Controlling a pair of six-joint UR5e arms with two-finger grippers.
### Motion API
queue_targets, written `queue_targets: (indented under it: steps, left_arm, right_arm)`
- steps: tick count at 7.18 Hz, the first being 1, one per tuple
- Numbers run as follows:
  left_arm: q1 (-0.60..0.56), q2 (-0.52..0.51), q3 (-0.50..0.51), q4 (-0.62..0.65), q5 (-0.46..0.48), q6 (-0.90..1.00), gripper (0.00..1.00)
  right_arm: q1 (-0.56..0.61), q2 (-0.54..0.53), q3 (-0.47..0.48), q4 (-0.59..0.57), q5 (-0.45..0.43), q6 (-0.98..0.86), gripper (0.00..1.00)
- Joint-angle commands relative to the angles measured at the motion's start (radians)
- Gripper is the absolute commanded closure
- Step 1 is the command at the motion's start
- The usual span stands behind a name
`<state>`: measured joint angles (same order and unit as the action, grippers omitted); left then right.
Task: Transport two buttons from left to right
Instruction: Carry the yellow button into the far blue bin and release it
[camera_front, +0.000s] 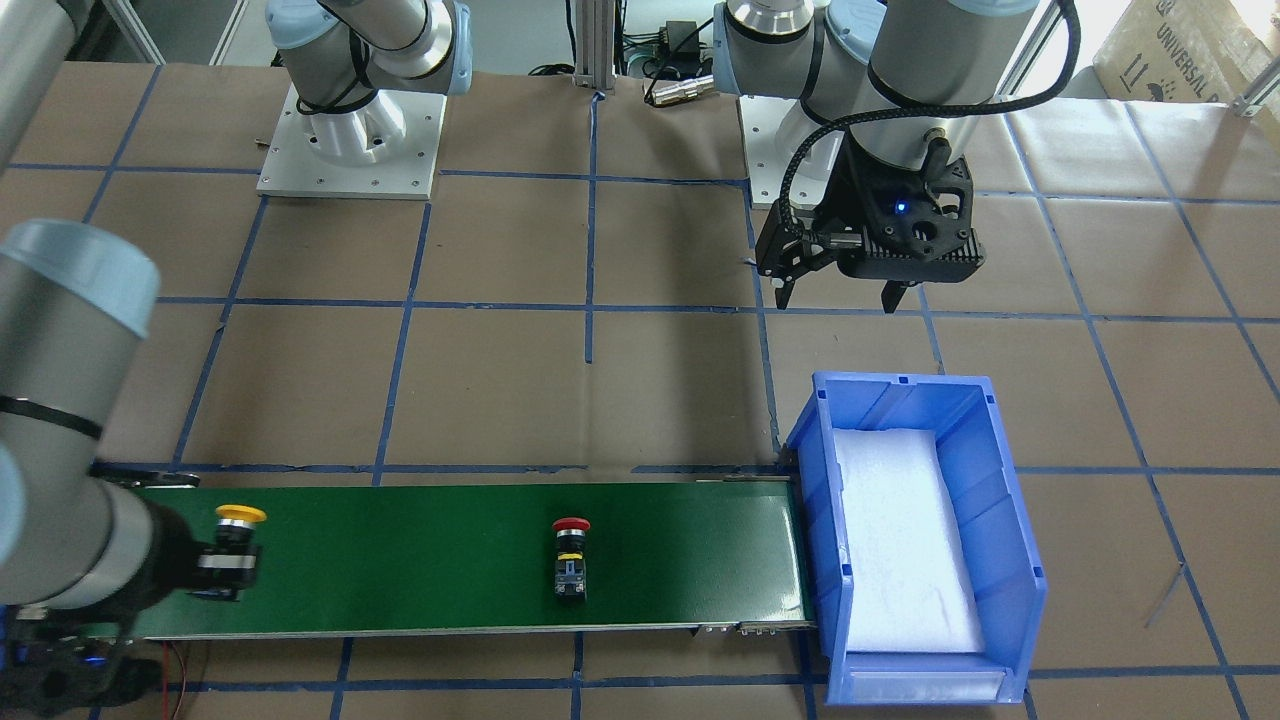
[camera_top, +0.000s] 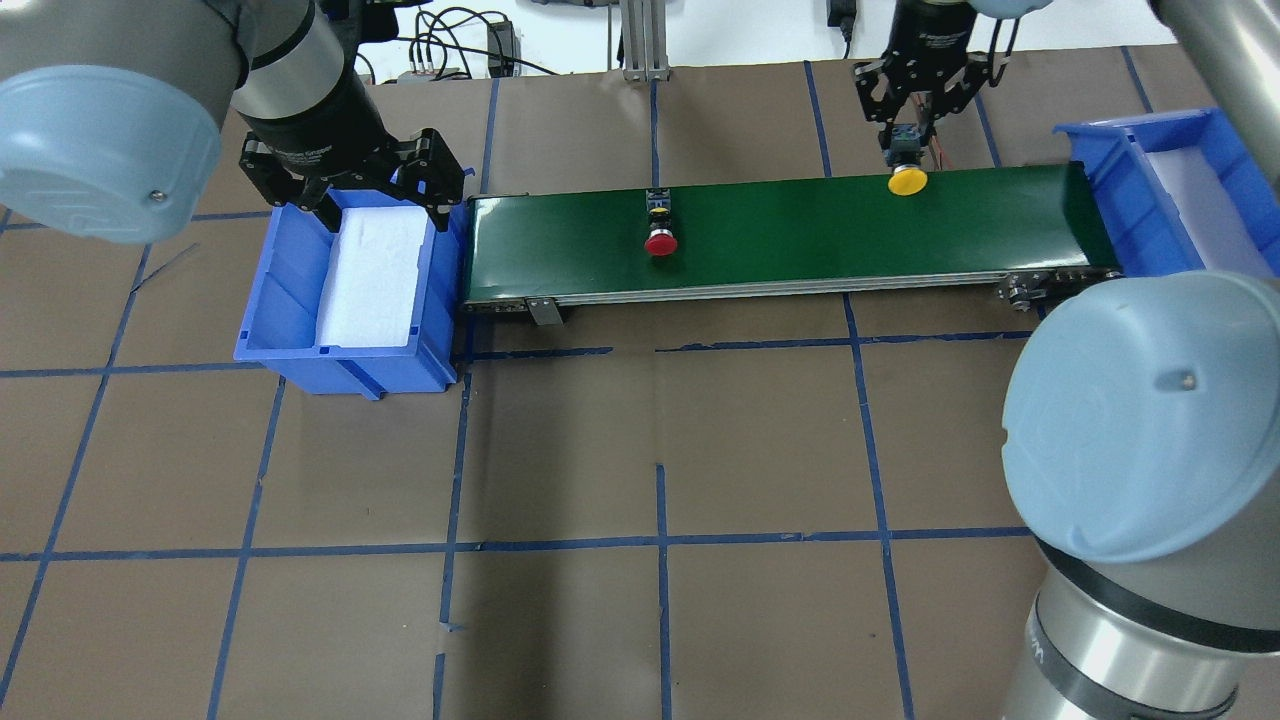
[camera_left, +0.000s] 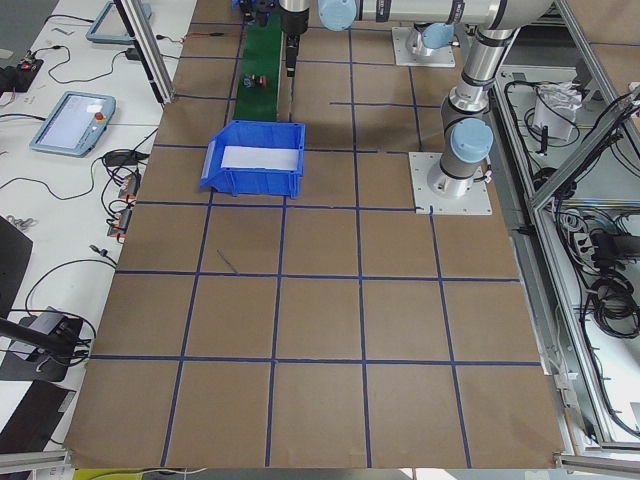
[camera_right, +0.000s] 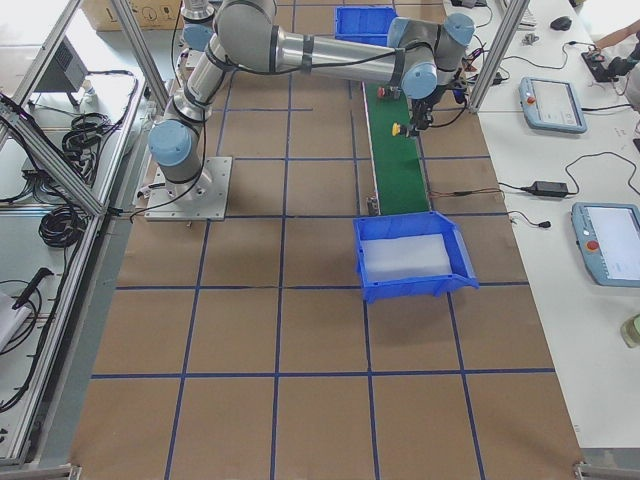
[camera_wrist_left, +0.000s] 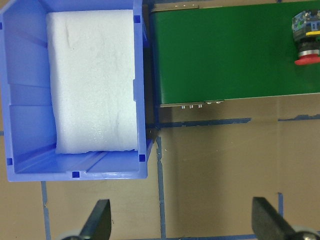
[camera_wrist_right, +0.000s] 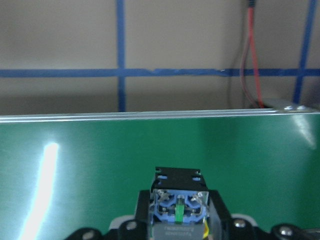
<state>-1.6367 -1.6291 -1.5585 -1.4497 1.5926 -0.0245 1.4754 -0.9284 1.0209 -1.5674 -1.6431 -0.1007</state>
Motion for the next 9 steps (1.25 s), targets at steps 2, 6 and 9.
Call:
queue_targets:
  steps: [2, 6, 9]
  left_arm:
    - [0.0, 0.0, 0.0, -0.001, 0.0, 0.0, 0.0]
    - [0.0, 0.002, -0.002, -0.001, 0.003, 0.0, 0.0]
    - [0.0, 0.002, -0.002, -0.001, 0.003, 0.0, 0.0]
  right_arm:
    - [-0.185, 0.006, -0.09, -0.003, -0.029, -0.213, 0.9]
    - [-0.337, 0.058, -0.093, -0.052, -0.032, -0.445, 0.85]
    - [-0.403, 0.144, -0.09, -0.151, -0.008, -0.553, 0.81]
